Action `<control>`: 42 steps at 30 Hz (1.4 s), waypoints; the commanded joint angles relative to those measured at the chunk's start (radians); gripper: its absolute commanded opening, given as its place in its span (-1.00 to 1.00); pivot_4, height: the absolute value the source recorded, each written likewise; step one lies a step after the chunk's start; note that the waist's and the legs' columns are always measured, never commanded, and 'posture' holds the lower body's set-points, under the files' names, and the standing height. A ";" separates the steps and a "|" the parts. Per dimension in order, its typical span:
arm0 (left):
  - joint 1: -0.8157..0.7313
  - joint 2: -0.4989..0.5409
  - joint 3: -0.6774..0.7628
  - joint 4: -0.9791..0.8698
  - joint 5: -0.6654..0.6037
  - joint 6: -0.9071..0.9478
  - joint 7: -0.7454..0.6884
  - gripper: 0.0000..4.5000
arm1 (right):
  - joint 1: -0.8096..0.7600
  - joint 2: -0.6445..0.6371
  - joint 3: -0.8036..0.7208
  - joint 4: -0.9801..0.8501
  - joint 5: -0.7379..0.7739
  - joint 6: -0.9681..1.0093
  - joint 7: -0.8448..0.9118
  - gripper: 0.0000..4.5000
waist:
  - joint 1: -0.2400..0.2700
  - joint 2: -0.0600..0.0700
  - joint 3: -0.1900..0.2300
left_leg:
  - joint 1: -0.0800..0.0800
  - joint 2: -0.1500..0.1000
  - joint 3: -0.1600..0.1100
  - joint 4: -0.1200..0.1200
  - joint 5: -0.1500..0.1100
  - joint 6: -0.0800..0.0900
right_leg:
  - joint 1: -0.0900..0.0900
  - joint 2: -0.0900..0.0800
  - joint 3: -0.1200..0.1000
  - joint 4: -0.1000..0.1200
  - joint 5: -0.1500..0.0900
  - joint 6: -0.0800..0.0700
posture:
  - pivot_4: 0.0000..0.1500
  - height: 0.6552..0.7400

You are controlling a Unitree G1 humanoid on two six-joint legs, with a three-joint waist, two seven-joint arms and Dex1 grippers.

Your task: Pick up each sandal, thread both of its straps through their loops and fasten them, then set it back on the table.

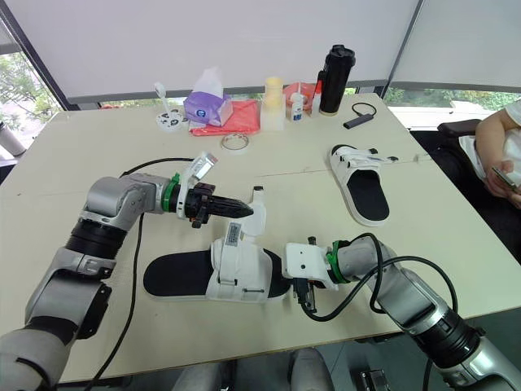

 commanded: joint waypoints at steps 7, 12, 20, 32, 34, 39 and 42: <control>0.044 0.005 0.071 -0.051 -0.053 0.029 0.079 -0.95 | 0.022 -0.024 0.026 0.075 -0.085 0.041 -0.029 -1.00 | 0.001 0.000 0.000 | 0.000 0.000 0.000 0.000 0.000 0.000 | 0.001 0.000 0.000 0.000 0.000 0.000 | 1.00 1.00; 0.067 -0.016 0.071 -0.022 -0.056 0.035 0.126 -0.95 | 0.019 -0.023 0.026 0.077 -0.084 0.041 -0.028 -1.00 | 0.000 0.000 0.000 | 0.000 0.000 0.000 0.001 0.000 0.000 | 0.001 0.000 0.000 0.000 0.000 0.000 | 1.00 1.00; 0.080 -0.032 0.086 0.040 -0.052 0.020 0.164 -0.95 | 0.024 -0.026 0.023 0.072 -0.084 0.044 -0.029 -1.00 | 0.001 0.000 0.000 | 0.001 0.000 0.000 0.001 0.000 0.000 | 0.001 0.000 0.000 0.000 0.000 0.000 | 1.00 1.00; 0.164 0.013 0.073 0.013 -0.048 0.036 0.171 -0.95 | 0.030 -0.029 0.024 0.070 -0.086 0.042 -0.031 -1.00 | 0.001 0.000 0.000 | 0.001 0.000 0.000 0.001 0.000 0.000 | 0.002 0.000 0.000 0.000 0.001 0.000 | 1.00 1.00; 0.185 0.026 0.073 0.000 -0.055 0.054 0.172 -0.95 | 0.030 -0.030 0.024 0.069 -0.086 0.041 -0.031 -1.00 | 0.001 0.000 0.000 | 0.001 0.000 -0.001 0.001 0.000 0.000 | 0.002 0.000 0.000 0.000 0.001 0.000 | 1.00 1.00; 0.238 0.054 0.056 -0.051 -0.071 0.099 0.167 -0.95 | 0.027 -0.030 0.027 0.073 -0.088 0.037 -0.029 -1.00 | 0.000 0.001 -0.001 | 0.001 0.000 -0.001 0.001 0.000 0.000 | 0.001 0.000 0.000 0.000 0.000 0.000 | 1.00 1.00; 0.261 0.062 0.031 -0.061 -0.062 0.090 0.164 -0.95 | 0.022 -0.028 0.029 0.079 -0.089 0.034 -0.028 -1.00 | 0.000 0.001 -0.001 | 0.001 0.000 -0.001 0.001 0.000 0.000 | 0.001 0.000 0.000 0.000 0.000 0.000 | 1.00 1.00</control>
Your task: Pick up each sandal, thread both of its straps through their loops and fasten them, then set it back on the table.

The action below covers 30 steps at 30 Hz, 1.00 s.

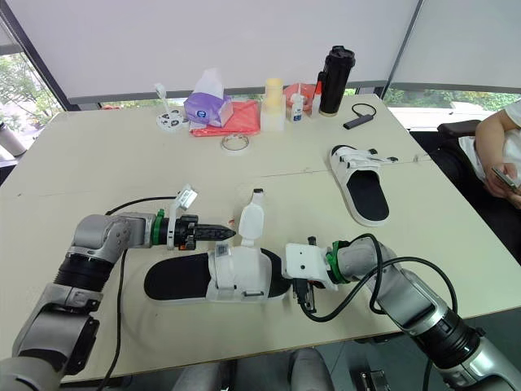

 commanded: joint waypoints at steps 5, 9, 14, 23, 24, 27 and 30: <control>0.028 0.008 -0.045 -0.007 0.024 -0.025 -0.002 -0.95 | 0.020 -0.026 0.025 0.083 -0.080 0.035 -0.017 -1.00 | 0.000 0.000 0.000 | 0.000 0.000 0.000 0.000 0.000 0.000 | 0.000 0.000 0.000 0.000 0.000 0.000 | 1.00 1.00; 0.013 -0.011 -0.056 0.011 0.023 -0.029 0.003 -0.95 | 0.023 -0.029 0.022 0.078 -0.079 0.039 -0.017 -1.00 | 0.001 0.000 0.000 | 0.000 0.000 0.000 0.000 0.000 0.000 | 0.000 0.000 0.000 0.000 0.000 0.000 | 1.00 1.00; 0.005 -0.016 -0.054 0.022 0.026 -0.034 0.001 -0.84 | 0.028 -0.031 0.020 0.073 -0.078 0.044 -0.017 -1.00 | 0.002 0.000 0.000 | 0.000 0.000 0.000 0.000 0.000 0.000 | 0.000 0.000 0.000 0.000 0.000 0.000 | 1.00 1.00; -0.027 -0.008 0.014 0.060 0.013 -0.035 0.014 0.99 | 0.029 -0.027 0.020 0.076 -0.081 0.042 -0.018 -1.00 | 0.002 0.000 0.000 | 0.000 0.000 0.000 0.000 0.000 0.000 | 0.000 0.000 0.000 0.000 0.000 0.000 | 1.00 1.00; -0.036 -0.006 0.031 0.072 0.010 -0.037 0.019 0.99 | 0.029 -0.026 0.020 0.076 -0.081 0.042 -0.018 -1.00 | 0.002 0.000 0.000 | 0.000 0.000 0.000 0.000 0.000 0.000 | 0.000 0.000 0.000 0.000 0.000 0.000 | 1.00 1.00; -0.071 0.004 0.094 0.115 -0.003 -0.039 0.039 0.99 | 0.029 -0.025 0.020 0.077 -0.080 0.041 -0.019 -1.00 | 0.002 0.000 0.000 | 0.000 0.000 0.000 0.000 0.000 0.000 | 0.000 0.000 0.000 0.000 0.000 0.000 | 1.00 1.00; -0.111 0.011 0.163 0.158 -0.020 -0.035 0.055 0.99 | 0.028 -0.024 0.021 0.080 -0.081 0.041 -0.021 -1.00 | 0.002 0.000 0.000 | 0.000 0.000 0.000 0.000 0.000 0.000 | 0.000 0.000 0.000 0.000 0.000 0.000 | 1.00 1.00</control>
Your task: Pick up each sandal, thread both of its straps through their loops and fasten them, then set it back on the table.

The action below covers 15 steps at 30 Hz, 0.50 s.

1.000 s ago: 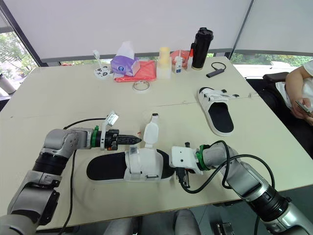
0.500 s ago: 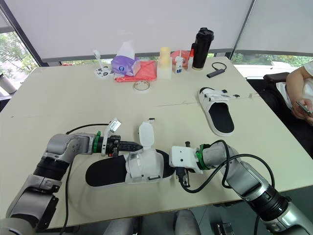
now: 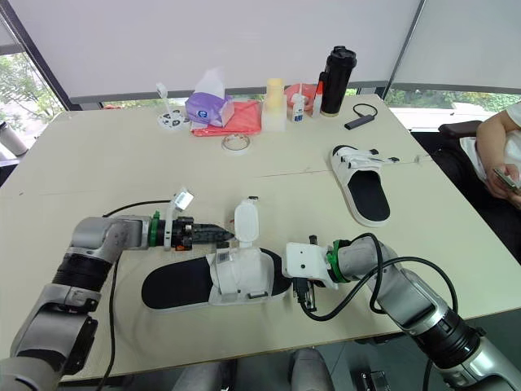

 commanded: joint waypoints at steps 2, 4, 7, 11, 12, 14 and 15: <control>-0.065 0.012 0.099 0.026 -0.042 0.005 0.021 0.99 | 0.025 -0.021 0.027 0.082 -0.071 0.041 -0.018 -1.00 | 0.000 0.000 0.000 | 0.000 0.000 0.000 0.000 0.000 0.000 | 0.000 0.000 0.000 0.000 0.000 0.000 | 1.00 1.00; -0.073 0.005 0.100 0.019 -0.043 0.013 0.024 0.99 | 0.022 -0.019 0.028 0.084 -0.071 0.041 -0.018 -1.00 | 0.000 0.000 0.000 | 0.000 0.000 0.000 0.000 0.000 0.000 | 0.000 0.000 0.000 0.000 0.000 0.000 | 1.00 1.00; -0.086 -0.027 0.090 0.021 -0.051 0.043 0.036 0.99 | 0.016 -0.013 0.031 0.092 -0.073 0.038 -0.019 -1.00 | 0.000 0.000 0.000 | 0.000 0.000 0.001 0.000 0.000 0.000 | 0.000 0.000 0.000 0.000 0.000 0.000 | 1.00 1.00; -0.125 -0.108 0.107 0.097 -0.051 0.081 0.097 0.99 | 0.006 -0.005 0.036 0.096 -0.074 0.039 -0.022 -1.00 | 0.000 0.000 0.000 | 0.000 -0.001 0.001 0.001 0.000 0.000 | 0.001 0.000 0.000 0.000 0.001 0.001 | 1.00 1.00; -0.139 -0.126 0.118 0.127 -0.051 0.089 0.115 0.99 | 0.005 -0.005 0.037 0.097 -0.074 0.039 -0.023 -1.00 | 0.000 -0.001 0.000 | 0.000 -0.001 0.001 0.001 0.000 0.000 | 0.001 0.001 0.000 0.001 0.001 0.001 | 1.00 1.00; -0.160 -0.153 0.131 0.179 -0.049 0.090 0.133 0.99 | 0.006 -0.007 0.037 0.097 -0.073 0.038 -0.025 -1.00 | -0.003 -0.001 0.000 | 0.000 -0.001 0.001 0.002 0.000 0.000 | 0.001 0.001 0.000 0.001 0.002 0.003 | 1.00 1.00; -0.175 -0.165 0.140 0.208 -0.051 0.090 0.140 0.99 | 0.008 -0.008 0.036 0.096 -0.073 0.038 -0.027 -1.00 | -0.004 -0.001 0.000 | 0.000 -0.001 0.001 0.002 0.000 0.000 | 0.001 0.001 0.000 0.001 0.002 0.003 | 1.00 1.00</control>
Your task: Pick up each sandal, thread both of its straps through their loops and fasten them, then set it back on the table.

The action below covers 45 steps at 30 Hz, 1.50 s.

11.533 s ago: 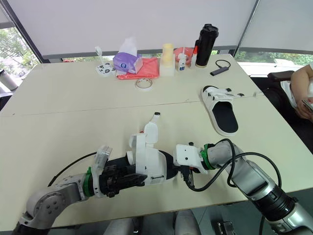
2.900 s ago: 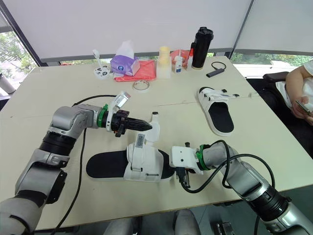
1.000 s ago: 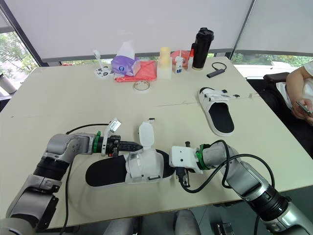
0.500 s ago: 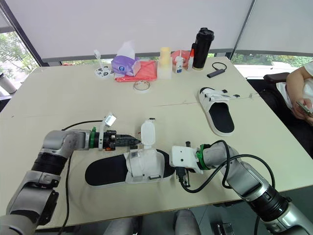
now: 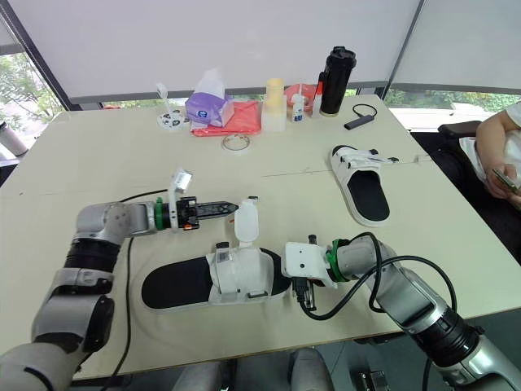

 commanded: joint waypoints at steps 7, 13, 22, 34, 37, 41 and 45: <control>-0.172 -0.077 0.159 0.271 -0.023 0.006 0.109 0.99 | 0.033 -0.014 0.017 0.078 -0.072 0.044 -0.033 -1.00 | 0.001 0.000 0.000 | 0.000 0.000 0.000 0.001 0.000 0.000 | 0.001 0.000 0.000 0.000 0.002 0.004 | 1.00 1.00; -0.202 -0.108 0.161 0.331 -0.002 -0.001 0.112 0.99 | 0.039 -0.012 0.016 0.073 -0.073 0.048 -0.041 -1.00 | 0.001 0.000 0.000 | 0.000 0.000 0.000 0.002 0.000 0.000 | 0.001 0.000 0.000 0.000 0.003 0.005 | 1.00 1.00; -0.187 -0.085 0.147 0.308 0.003 0.029 0.092 0.99 | 0.053 -0.019 0.008 0.062 -0.072 0.053 -0.050 -1.00 | 0.000 0.000 0.000 | 0.000 0.000 0.000 0.002 0.000 0.000 | 0.001 0.000 0.000 0.000 0.003 0.006 | 1.00 1.00; -0.173 -0.062 0.149 0.279 -0.004 0.130 0.109 0.99 | 0.050 -0.014 0.011 0.065 -0.072 0.052 -0.049 -1.00 | 0.001 0.000 0.000 | 0.000 0.000 0.000 0.003 -0.001 -0.002 | 0.002 0.000 0.000 0.000 0.003 0.006 | 1.00 1.00; -0.198 -0.084 0.159 0.312 0.000 0.119 0.123 0.99 | 0.052 -0.016 0.010 0.061 -0.072 0.054 -0.049 -1.00 | 0.001 0.000 0.000 | 0.000 0.000 0.000 0.003 -0.001 -0.002 | 0.002 0.000 0.000 0.000 0.003 0.006 | 1.00 1.00; -0.217 -0.113 0.153 0.355 0.011 0.098 0.127 0.99 | 0.062 -0.020 0.006 0.051 -0.071 0.062 -0.053 -1.00 | 0.001 0.000 0.000 | 0.000 -0.001 0.000 0.003 -0.001 -0.001 | 0.002 0.000 0.000 0.000 0.003 0.006 | 1.00 1.00; -0.220 -0.138 0.149 0.376 0.028 0.067 0.130 0.99 | 0.070 -0.021 0.003 0.038 -0.069 0.073 -0.061 -1.00 | 0.002 0.000 0.000 | 0.000 -0.001 0.000 0.003 -0.001 -0.002 | 0.002 0.000 0.000 0.000 0.004 0.006 | 1.00 1.00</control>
